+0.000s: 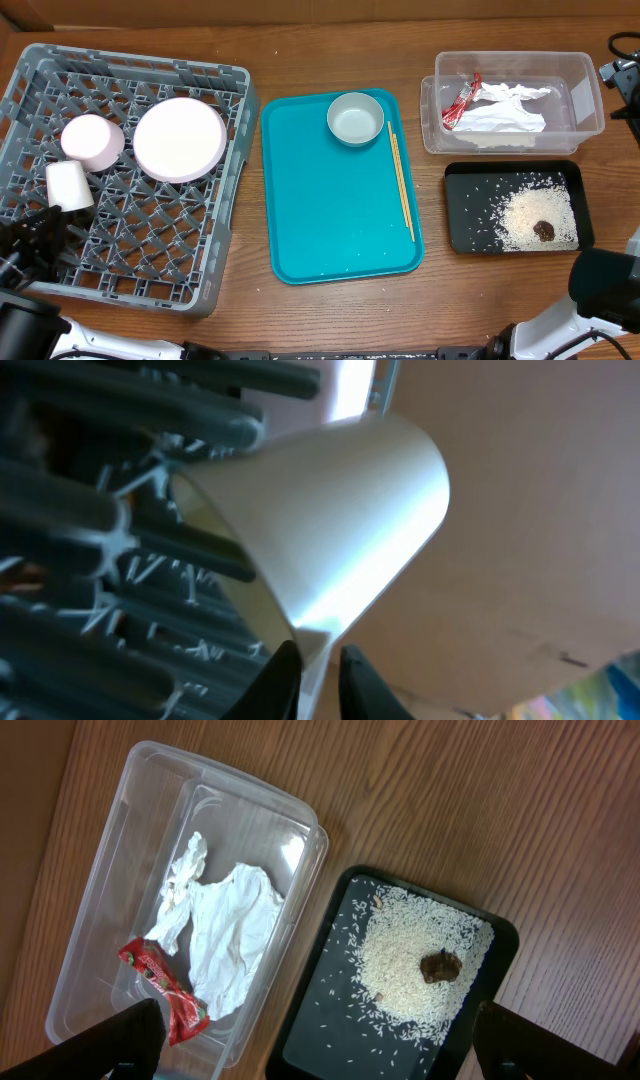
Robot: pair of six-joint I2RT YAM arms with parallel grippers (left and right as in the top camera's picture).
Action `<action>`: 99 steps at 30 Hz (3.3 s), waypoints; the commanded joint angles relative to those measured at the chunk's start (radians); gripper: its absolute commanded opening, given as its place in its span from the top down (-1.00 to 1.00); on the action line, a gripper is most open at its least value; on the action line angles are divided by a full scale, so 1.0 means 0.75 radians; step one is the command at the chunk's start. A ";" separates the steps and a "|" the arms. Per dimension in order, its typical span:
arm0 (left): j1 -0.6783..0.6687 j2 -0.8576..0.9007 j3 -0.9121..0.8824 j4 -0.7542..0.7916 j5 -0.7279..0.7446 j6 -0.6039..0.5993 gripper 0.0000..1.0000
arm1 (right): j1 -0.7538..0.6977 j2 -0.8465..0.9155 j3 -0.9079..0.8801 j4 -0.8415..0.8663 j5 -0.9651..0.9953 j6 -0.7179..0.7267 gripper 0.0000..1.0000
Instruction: Sort waste into correct bins and load items into the dishwasher
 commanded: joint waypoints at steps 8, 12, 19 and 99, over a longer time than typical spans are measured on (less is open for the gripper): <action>0.005 0.015 0.420 -0.437 -0.206 0.061 0.05 | 0.002 -0.010 0.027 0.004 0.010 -0.001 -1.00; -0.054 -0.047 0.567 -0.443 -0.212 0.078 0.92 | 0.002 -0.010 0.027 0.004 0.011 -0.001 -1.00; -0.260 -0.094 0.585 -0.108 -0.740 -0.283 0.92 | 0.002 -0.010 0.027 0.004 0.011 -0.001 -1.00; -0.626 -0.057 0.582 -0.042 -1.411 -0.445 0.92 | 0.002 -0.010 0.027 0.004 0.011 -0.001 -1.00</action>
